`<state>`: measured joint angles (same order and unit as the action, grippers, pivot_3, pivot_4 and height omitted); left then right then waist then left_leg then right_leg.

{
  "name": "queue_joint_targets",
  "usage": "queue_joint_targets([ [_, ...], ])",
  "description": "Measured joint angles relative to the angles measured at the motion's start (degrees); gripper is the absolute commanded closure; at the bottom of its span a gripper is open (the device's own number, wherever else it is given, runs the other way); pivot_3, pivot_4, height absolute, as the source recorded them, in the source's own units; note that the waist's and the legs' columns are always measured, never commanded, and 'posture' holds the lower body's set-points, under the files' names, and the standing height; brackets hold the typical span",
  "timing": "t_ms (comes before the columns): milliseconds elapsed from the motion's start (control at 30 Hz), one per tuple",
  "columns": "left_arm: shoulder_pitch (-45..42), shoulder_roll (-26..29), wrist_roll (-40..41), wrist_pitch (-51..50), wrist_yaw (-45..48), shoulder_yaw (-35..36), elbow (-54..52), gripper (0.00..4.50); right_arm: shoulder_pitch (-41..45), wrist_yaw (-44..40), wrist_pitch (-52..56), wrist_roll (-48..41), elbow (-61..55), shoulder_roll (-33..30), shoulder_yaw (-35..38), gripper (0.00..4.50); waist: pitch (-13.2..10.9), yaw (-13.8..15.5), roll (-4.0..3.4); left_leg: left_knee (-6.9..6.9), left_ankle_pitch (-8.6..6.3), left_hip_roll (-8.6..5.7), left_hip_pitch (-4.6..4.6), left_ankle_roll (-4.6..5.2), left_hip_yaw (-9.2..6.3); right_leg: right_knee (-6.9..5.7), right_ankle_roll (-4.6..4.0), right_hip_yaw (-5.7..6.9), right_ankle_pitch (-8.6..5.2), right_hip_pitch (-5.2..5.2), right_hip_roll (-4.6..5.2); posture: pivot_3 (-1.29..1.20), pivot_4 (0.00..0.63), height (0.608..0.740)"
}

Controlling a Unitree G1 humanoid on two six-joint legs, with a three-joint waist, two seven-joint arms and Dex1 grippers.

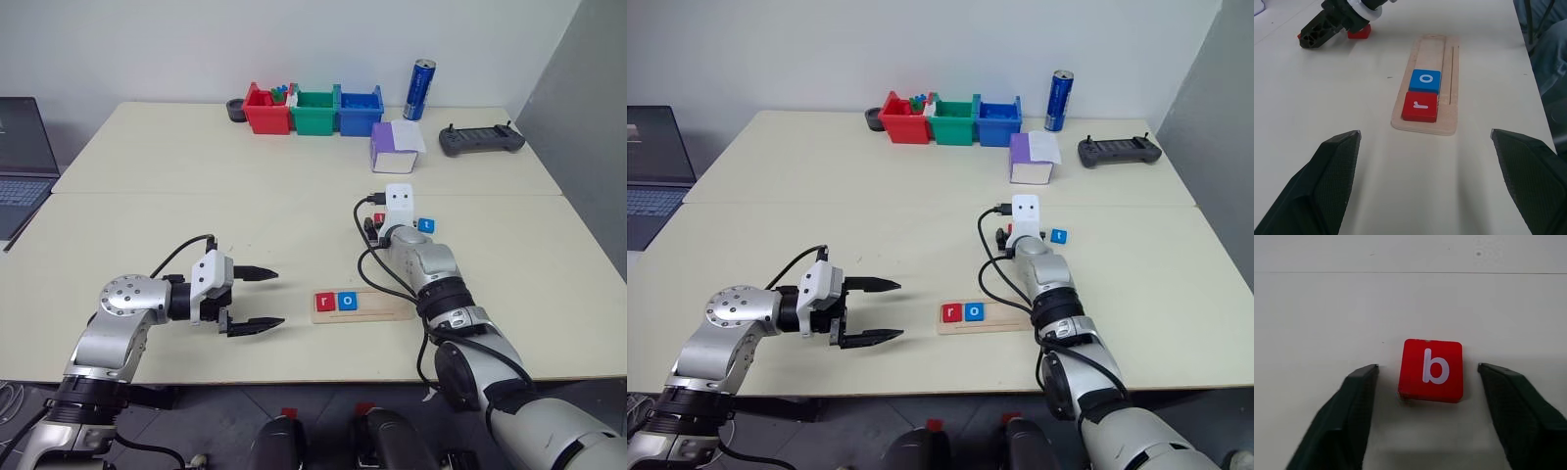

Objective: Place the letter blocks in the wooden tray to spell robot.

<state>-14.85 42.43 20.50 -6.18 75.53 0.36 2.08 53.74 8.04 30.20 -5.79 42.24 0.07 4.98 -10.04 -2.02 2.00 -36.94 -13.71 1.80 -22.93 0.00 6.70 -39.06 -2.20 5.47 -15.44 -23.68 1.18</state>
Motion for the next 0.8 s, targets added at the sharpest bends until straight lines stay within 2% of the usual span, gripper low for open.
queue_joint_targets([
  [100,0.00,0.13,0.06,-0.09,-0.03,0.04,-0.04,0.00,0.22,1.18,0.64,-0.01,0.03,-0.08,1.13,3.05,0.00,0.00,0.00,0.00,0.00,0.00,0.00,0.00,0.00,0.00,0.00,0.00,0.00,0.00,0.00,0.00,0.150,0.740],
  [267,-0.21,0.22,0.30,-0.14,0.36,0.01,0.07,0.00,-2.48,-1.15,3.31,0.03,-5.60,-0.37,0.21,3.05,0.00,0.14,-0.01,0.02,-0.01,0.00,-0.03,0.01,0.00,0.04,0.00,0.00,0.00,0.00,0.00,0.00,0.150,0.740],
  [333,-1.07,0.14,0.80,-0.22,0.74,-0.16,0.35,0.00,-6.94,-4.67,7.49,-0.24,-14.73,-1.79,-1.78,3.05,0.00,0.21,-0.01,0.04,-0.02,-0.01,-0.08,0.02,-0.01,0.06,0.01,0.00,-0.01,-0.03,0.00,0.00,0.150,0.740],
  [433,-3.24,0.06,0.85,0.12,2.03,-0.43,2.08,0.00,-14.71,-8.74,19.19,-2.64,-36.87,-6.59,-2.99,3.05,-0.02,0.77,-0.05,0.00,-0.03,-0.05,-0.38,0.04,-0.05,0.07,0.02,0.00,0.00,-0.29,0.02,0.00,0.150,0.740],
  [567,-5.32,-0.14,0.51,1.35,4.06,-1.39,6.56,0.00,-23.97,-9.65,32.84,-3.61,-63.78,-14.31,1.84,3.05,0.06,1.23,0.03,0.00,-0.04,-0.05,-0.54,0.03,-0.08,0.12,0.04,0.05,-0.01,-0.45,0.01,0.00,0.150,0.740],
  [667,-7.43,-0.59,-0.28,2.53,5.11,-2.30,9.51,0.00,-34.94,-10.40,39.17,-4.18,-75.80,-16.68,5.58,3.05,0.07,1.66,0.05,0.02,-0.07,-0.04,-0.54,0.07,-0.10,0.11,0.06,0.10,-0.03,-0.46,-0.01,0.00,0.150,0.740],
  [733,-8.81,-1.36,-0.49,3.13,5.38,-2.60,11.22,0.00,-41.87,-11.70,40.69,-4.52,-78.87,-17.93,6.49,3.05,0.06,1.50,0.03,-0.01,-0.13,-0.02,-0.53,0.19,-0.07,0.08,0.07,0.07,-0.03,-0.47,-0.03,0.00,0.150,0.740],
  [800,-10.00,-1.86,-0.78,3.54,5.79,-2.93,12.69,0.00,-44.39,-12.63,40.81,-4.56,-79.13,-17.99,8.48,3.05,0.04,0.96,0.01,-0.02,-0.15,-0.02,-0.50,0.25,-0.05,0.07,0.09,0.03,-0.02,-0.48,-0.05,0.00,0.150,0.740],
])
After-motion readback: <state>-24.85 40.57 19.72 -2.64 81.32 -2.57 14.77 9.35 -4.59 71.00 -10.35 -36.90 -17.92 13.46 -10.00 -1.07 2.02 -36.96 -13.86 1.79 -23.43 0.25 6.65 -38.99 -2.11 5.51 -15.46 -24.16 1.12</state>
